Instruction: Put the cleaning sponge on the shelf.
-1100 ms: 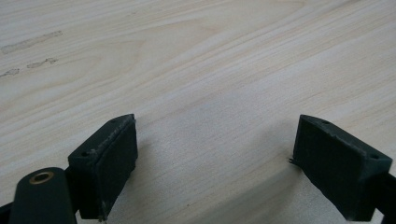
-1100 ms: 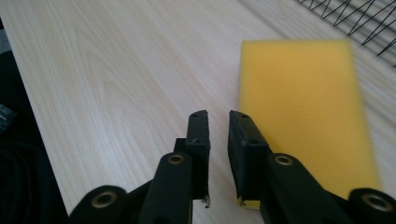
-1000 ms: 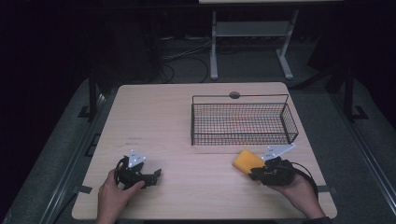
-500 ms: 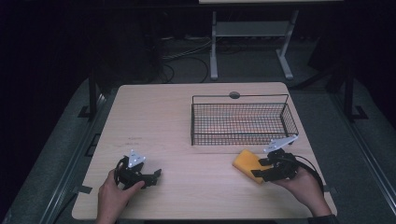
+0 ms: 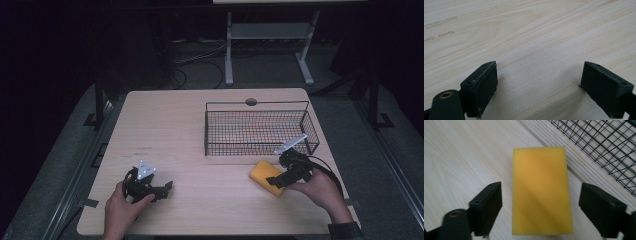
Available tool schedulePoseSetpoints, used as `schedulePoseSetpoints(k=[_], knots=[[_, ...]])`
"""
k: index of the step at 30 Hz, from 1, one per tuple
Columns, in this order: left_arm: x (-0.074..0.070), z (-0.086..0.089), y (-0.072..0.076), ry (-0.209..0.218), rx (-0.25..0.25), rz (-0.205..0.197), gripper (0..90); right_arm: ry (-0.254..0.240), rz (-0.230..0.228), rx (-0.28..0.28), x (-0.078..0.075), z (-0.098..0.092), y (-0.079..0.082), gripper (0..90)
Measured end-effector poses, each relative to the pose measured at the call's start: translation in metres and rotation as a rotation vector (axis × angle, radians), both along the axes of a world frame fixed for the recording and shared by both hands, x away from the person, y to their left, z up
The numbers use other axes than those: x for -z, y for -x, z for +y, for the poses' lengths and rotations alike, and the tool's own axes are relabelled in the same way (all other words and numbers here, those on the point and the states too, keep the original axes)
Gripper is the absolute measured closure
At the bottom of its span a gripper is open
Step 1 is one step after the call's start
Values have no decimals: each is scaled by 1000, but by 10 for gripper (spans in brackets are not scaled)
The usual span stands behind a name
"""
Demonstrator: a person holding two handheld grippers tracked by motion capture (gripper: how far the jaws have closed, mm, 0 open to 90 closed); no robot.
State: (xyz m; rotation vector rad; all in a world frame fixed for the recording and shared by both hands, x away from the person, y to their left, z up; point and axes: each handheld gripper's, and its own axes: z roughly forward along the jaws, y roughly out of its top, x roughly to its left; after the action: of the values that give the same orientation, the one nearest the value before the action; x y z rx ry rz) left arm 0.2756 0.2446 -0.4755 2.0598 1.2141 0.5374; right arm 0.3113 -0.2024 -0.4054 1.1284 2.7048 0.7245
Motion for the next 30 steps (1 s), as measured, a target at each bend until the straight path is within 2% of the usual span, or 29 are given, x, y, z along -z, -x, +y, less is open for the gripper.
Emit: schedulePoseSetpoints(k=[10,20,30], knots=[[0,0,0,-1,0,2,130,50,54,-35,10,13,-13,141],[0,0,0,-1,0,2,130,106,67,-61,20,24,-20,138],[0,0,0,-1,0,2,130,156,77,-62,34,29,-24,139]])
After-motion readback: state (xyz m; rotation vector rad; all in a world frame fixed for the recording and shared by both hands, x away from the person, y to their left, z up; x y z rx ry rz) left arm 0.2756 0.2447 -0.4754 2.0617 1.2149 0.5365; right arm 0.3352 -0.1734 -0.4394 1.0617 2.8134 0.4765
